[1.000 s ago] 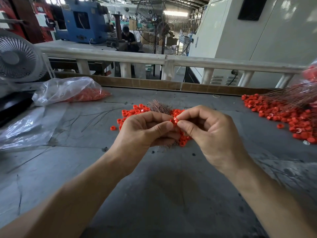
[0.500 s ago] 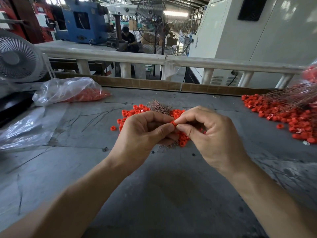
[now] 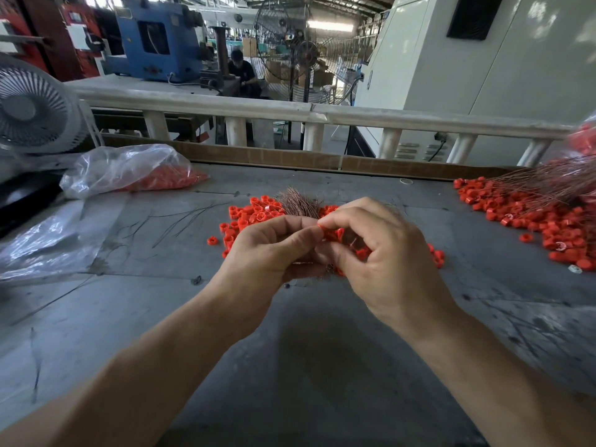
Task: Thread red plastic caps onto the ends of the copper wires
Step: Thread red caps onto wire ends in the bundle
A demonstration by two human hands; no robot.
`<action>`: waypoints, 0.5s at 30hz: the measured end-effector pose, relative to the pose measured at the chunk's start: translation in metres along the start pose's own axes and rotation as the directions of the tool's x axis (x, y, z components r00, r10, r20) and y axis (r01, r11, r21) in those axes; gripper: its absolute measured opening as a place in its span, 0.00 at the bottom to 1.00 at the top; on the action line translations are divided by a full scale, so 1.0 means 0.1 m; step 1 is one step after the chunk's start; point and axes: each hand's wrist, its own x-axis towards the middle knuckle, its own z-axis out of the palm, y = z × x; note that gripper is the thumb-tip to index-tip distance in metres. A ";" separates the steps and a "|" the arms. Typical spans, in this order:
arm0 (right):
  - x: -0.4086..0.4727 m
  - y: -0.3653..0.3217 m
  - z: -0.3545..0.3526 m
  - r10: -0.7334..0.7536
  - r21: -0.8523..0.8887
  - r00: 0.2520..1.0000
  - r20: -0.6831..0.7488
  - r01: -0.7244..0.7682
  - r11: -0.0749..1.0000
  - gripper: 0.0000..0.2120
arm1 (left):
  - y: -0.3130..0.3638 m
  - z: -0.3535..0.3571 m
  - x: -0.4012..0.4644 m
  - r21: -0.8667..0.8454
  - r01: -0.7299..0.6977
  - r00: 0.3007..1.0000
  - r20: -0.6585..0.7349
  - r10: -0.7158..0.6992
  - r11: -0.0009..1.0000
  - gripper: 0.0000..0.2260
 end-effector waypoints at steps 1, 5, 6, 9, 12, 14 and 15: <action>0.00 -0.01 0.02 -0.003 -0.033 1.000 -0.013 0.002 0.999 0.08 | 0.00 0.00 0.00 -0.041 0.027 1.000 0.009 -0.027 0.999 0.11; -0.02 -0.06 0.08 -0.014 -0.143 0.996 -0.083 0.002 0.990 0.07 | 0.00 0.00 0.01 -0.131 0.102 0.995 0.031 -0.099 0.986 0.17; -0.03 -0.06 0.08 -0.015 -0.154 0.995 -0.094 0.000 0.988 0.07 | 0.00 0.00 0.00 -0.136 0.111 0.994 0.039 -0.107 0.984 0.17; -0.04 -0.05 0.07 -0.030 -0.165 0.992 -0.126 0.009 0.986 0.05 | 0.01 -0.01 0.01 -0.146 0.130 0.990 0.069 -0.121 0.981 0.15; -0.03 -0.05 0.06 -0.055 -0.179 0.987 -0.149 0.028 0.983 0.03 | 0.01 -0.02 0.01 -0.155 0.134 0.989 0.085 -0.121 0.979 0.11; -0.02 -0.04 0.06 -0.069 -0.174 0.986 -0.154 0.042 0.984 0.02 | 0.02 -0.02 0.01 -0.149 0.128 0.990 0.079 -0.117 0.980 0.10; -0.02 -0.04 0.05 -0.076 -0.171 0.985 -0.156 0.049 0.984 0.01 | 0.02 -0.01 0.01 -0.140 0.126 0.990 0.078 -0.116 0.982 0.09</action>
